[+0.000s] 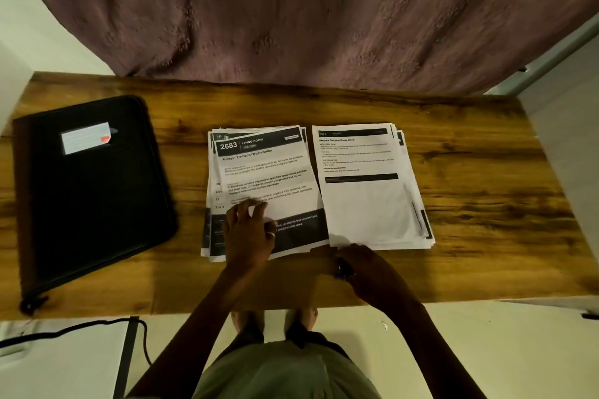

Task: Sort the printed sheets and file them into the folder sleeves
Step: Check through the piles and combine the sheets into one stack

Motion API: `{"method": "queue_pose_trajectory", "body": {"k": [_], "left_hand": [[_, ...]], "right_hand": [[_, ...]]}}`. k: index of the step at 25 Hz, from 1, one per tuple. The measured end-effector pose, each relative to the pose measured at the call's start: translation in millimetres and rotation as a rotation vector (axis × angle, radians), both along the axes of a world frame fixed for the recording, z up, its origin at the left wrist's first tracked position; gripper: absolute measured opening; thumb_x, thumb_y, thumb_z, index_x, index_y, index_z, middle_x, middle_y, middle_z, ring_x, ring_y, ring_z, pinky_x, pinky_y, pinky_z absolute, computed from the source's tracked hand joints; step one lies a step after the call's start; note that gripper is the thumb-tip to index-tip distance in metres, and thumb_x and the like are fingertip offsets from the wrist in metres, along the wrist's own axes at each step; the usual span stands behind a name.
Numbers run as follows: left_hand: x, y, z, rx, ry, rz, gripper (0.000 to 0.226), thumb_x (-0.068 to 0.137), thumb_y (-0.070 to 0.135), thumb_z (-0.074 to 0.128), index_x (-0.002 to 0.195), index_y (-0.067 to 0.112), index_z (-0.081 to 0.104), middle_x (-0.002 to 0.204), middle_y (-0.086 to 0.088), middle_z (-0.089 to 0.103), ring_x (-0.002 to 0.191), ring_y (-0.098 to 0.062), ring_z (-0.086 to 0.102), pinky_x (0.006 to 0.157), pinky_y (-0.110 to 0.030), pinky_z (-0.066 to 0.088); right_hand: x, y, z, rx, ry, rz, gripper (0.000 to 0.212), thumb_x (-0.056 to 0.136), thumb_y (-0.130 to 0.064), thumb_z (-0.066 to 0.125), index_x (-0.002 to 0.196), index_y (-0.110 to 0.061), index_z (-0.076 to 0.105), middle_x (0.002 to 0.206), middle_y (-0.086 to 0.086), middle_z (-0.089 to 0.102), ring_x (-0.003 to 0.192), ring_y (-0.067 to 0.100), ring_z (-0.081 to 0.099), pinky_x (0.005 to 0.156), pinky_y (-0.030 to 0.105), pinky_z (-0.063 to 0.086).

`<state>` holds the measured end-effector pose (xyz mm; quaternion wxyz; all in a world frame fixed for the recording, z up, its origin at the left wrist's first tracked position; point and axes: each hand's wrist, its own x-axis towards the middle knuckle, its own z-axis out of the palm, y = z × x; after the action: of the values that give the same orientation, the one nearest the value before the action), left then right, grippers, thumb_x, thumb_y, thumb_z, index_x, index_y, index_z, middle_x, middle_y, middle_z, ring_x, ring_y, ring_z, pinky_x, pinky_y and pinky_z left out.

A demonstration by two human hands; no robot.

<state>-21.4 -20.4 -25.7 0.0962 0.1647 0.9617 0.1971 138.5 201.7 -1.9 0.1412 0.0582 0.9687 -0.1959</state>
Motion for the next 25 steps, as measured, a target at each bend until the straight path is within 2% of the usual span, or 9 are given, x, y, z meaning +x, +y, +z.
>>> {"method": "queue_pose_trajectory", "body": {"k": [4,6,8,10,13,16,18,22,25], "left_hand": [[-1,-5,-2,-0.009,0.023,-0.005,0.059,0.078,0.030,0.082,0.131,0.019,0.059,0.141,-0.010,0.050,0.137,-0.038,0.037,0.105,-0.057,0.038],[-4,-8,-2,-0.024,0.021,-0.007,0.060,0.078,0.031,0.082,0.132,0.021,0.058,0.142,-0.009,0.048,0.138,-0.036,0.033,0.106,-0.058,0.037],[-7,-13,-1,-0.052,-0.004,0.000,0.063,0.079,0.030,0.080,0.137,0.023,0.055,0.147,-0.008,0.044,0.142,-0.035,0.028,0.111,-0.059,0.034],[-9,-19,1,-0.080,-0.047,0.024,0.068,0.080,0.030,0.077,0.142,0.026,0.049,0.153,-0.007,0.037,0.145,-0.036,0.022,0.115,-0.058,0.027],[-12,-32,1,-0.091,-0.070,0.043,0.068,0.082,0.035,0.075,0.144,0.028,0.047,0.154,-0.007,0.035,0.146,-0.038,0.020,0.117,-0.059,0.023],[-14,-44,-2,-0.030,-0.073,0.078,0.067,0.081,0.035,0.077,0.141,0.020,0.051,0.151,-0.013,0.039,0.143,-0.040,0.029,0.113,-0.060,0.032],[-16,-50,-1,0.054,-0.088,0.152,0.068,0.081,0.033,0.079,0.140,0.014,0.050,0.149,-0.017,0.040,0.139,-0.040,0.036,0.108,-0.057,0.040],[-19,-52,9,0.177,-0.194,0.256,0.076,0.084,0.028,0.078,0.146,0.009,0.039,0.152,-0.017,0.033,0.137,-0.037,0.037,0.107,-0.049,0.043],[-29,-52,11,0.315,-0.215,0.358,0.076,0.083,0.021,0.080,0.146,0.009,0.039,0.149,-0.016,0.038,0.133,-0.036,0.044,0.101,-0.047,0.050]], "right_hand": [[0,1,-7,0.039,-0.021,0.036,0.045,0.081,-0.022,0.079,0.124,-0.018,0.064,0.124,0.002,0.065,0.117,0.026,0.061,0.098,0.045,0.053],[-6,-1,8,0.017,-0.092,0.003,0.043,0.086,-0.032,0.073,0.126,-0.024,0.061,0.127,-0.005,0.061,0.120,0.018,0.057,0.101,0.040,0.050],[-25,-6,30,-0.055,-0.112,-0.102,0.039,0.087,-0.039,0.068,0.123,-0.027,0.060,0.119,-0.010,0.059,0.110,0.011,0.057,0.094,0.033,0.051],[-60,-19,50,-0.087,0.007,-0.209,0.036,0.090,-0.041,0.065,0.122,-0.025,0.060,0.113,-0.009,0.061,0.103,0.009,0.059,0.088,0.028,0.052],[-115,-37,46,-0.128,0.126,-0.322,0.036,0.094,-0.039,0.062,0.120,-0.015,0.062,0.112,0.001,0.069,0.099,0.015,0.066,0.087,0.030,0.056],[-152,-53,33,-0.168,0.019,-0.470,0.046,0.089,-0.044,0.067,0.123,-0.014,0.057,0.117,0.003,0.068,0.101,0.022,0.069,0.084,0.032,0.057],[-162,-66,26,-0.146,-0.030,-0.485,0.053,0.084,-0.043,0.073,0.123,-0.014,0.052,0.116,0.003,0.066,0.100,0.024,0.069,0.080,0.034,0.060],[-167,-72,16,-0.121,-0.035,-0.542,0.063,0.078,-0.029,0.081,0.128,-0.012,0.046,0.120,0.008,0.058,0.109,0.025,0.064,0.083,0.035,0.058],[-168,-63,14,-0.193,-0.008,-0.594,0.042,0.082,-0.023,0.077,0.116,-0.012,0.056,0.115,0.007,0.066,0.106,0.024,0.066,0.084,0.035,0.056]]}}
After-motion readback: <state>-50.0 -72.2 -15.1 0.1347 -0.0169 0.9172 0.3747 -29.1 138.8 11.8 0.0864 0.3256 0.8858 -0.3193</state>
